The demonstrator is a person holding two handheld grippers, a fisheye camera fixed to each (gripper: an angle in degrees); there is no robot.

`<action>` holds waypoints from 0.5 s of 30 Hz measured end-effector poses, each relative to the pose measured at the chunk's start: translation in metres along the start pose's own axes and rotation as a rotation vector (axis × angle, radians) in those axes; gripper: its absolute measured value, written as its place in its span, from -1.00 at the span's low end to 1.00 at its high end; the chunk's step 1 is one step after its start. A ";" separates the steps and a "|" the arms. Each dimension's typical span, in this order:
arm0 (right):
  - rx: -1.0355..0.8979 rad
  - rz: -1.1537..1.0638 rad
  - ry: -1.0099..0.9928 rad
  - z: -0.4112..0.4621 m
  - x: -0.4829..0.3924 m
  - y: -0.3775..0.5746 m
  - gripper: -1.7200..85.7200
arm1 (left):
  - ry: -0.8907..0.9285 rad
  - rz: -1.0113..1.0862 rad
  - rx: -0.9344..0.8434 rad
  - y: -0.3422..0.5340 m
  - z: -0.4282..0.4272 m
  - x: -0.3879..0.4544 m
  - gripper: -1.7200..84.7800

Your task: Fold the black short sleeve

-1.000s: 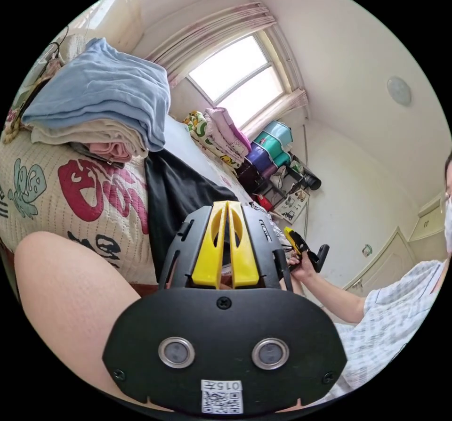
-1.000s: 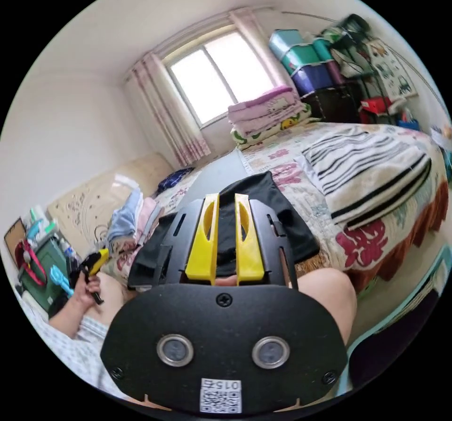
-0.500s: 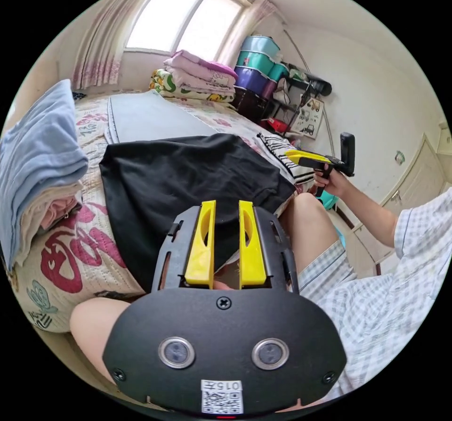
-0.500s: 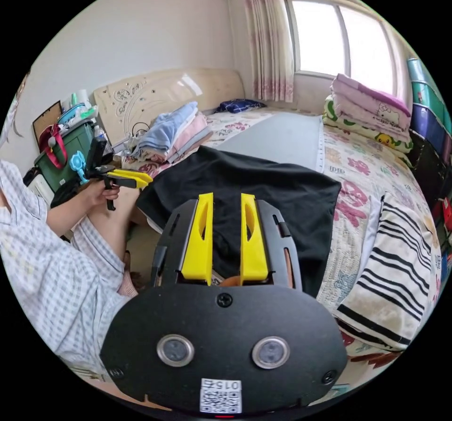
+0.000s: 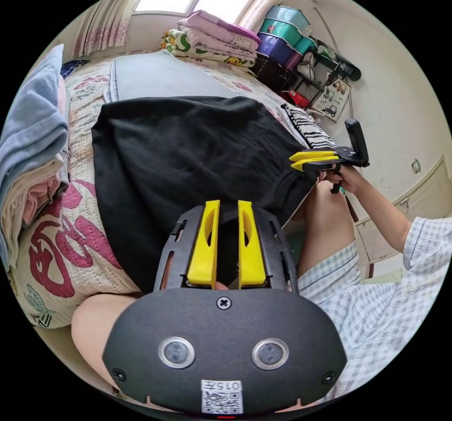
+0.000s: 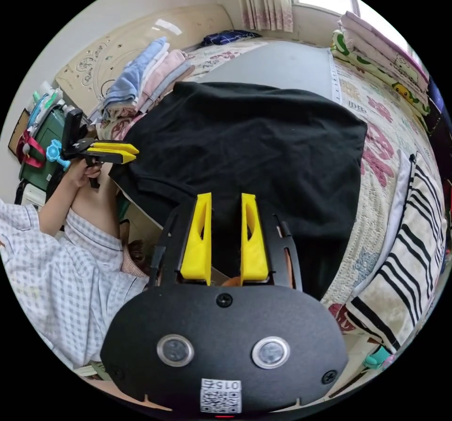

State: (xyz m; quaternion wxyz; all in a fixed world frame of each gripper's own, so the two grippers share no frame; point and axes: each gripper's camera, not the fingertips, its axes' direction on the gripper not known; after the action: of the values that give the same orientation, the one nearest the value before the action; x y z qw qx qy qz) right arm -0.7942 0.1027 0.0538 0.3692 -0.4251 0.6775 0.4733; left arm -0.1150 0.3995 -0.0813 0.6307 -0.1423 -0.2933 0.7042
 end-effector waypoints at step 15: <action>-0.114 0.166 0.077 0.020 0.022 -0.094 -0.86 | -0.118 0.022 0.019 0.000 0.014 0.001 -0.92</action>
State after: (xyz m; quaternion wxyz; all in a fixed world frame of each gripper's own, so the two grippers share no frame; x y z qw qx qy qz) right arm -0.7131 0.0988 -0.0026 0.2775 -0.4056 0.6961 0.5233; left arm -0.1231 0.3974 -0.0697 0.6061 -0.0979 -0.3215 0.7209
